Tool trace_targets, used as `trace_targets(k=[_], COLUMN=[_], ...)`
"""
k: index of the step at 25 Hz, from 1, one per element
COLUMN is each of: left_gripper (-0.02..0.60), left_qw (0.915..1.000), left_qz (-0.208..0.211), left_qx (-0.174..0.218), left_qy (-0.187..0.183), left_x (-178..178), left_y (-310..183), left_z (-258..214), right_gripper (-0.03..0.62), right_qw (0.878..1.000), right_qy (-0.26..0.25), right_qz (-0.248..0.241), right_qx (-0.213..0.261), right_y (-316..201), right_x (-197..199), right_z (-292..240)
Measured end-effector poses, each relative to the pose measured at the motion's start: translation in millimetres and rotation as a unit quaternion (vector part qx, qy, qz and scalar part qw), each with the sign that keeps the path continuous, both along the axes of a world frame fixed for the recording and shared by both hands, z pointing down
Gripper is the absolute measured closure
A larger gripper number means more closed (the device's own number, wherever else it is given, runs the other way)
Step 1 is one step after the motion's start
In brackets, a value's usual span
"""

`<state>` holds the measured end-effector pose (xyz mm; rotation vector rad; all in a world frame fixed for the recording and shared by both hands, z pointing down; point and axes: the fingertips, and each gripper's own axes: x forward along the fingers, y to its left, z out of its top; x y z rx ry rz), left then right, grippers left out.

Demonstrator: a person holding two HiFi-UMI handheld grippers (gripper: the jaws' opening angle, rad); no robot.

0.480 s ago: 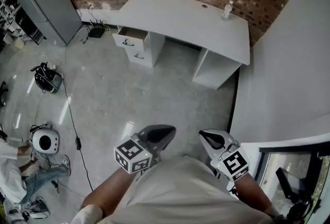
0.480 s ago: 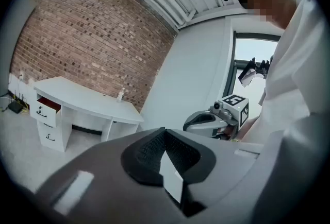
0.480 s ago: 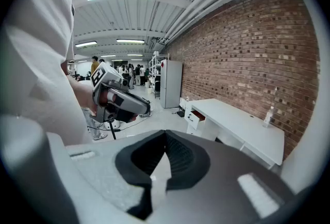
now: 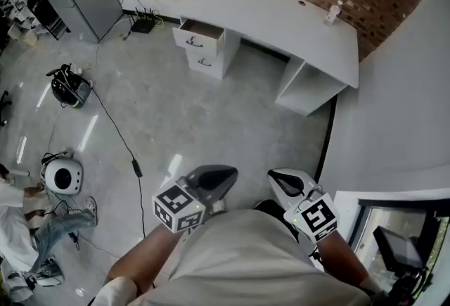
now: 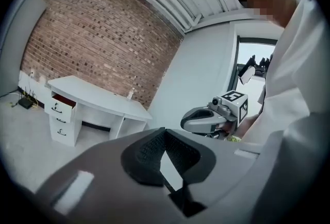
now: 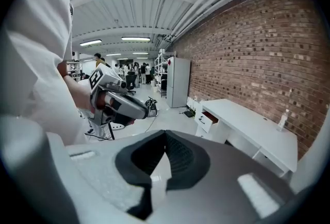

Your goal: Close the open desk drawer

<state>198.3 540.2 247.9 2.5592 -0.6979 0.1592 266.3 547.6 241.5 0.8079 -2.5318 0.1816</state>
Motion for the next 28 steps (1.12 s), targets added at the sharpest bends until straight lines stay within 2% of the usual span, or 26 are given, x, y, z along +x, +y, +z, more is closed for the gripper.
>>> trace_targets(k=[7,14,22,28], left_gripper=[0.575,0.575,0.575,0.575], left_qw=[0.9995,0.9971,0.9912,0.9846], left_qz=[-0.030,-0.072,-0.127,-0.167], left_qx=[-0.014,-0.027,-0.035,-0.049], left_qy=[0.003,-0.001,-0.008,0.012], left_x=[-41,-71,-107,-126], left_y=[-5,-38,-140,-231], left_z=[14,26,28,21], right_gripper=[0.589,0.572,0.572,0.572], right_qw=[1.000,0.998,0.994,0.990], right_qy=[-0.003,-0.020,-0.041,-0.055], right_qz=[-0.023,-0.059,-0.104,-0.127], right_qx=[-0.006,-0.017,-0.009,0.001], right_y=[-5,-48,-166,-254], right_x=[-40,-75,-111,-125], right_z=[7,13,19,17])
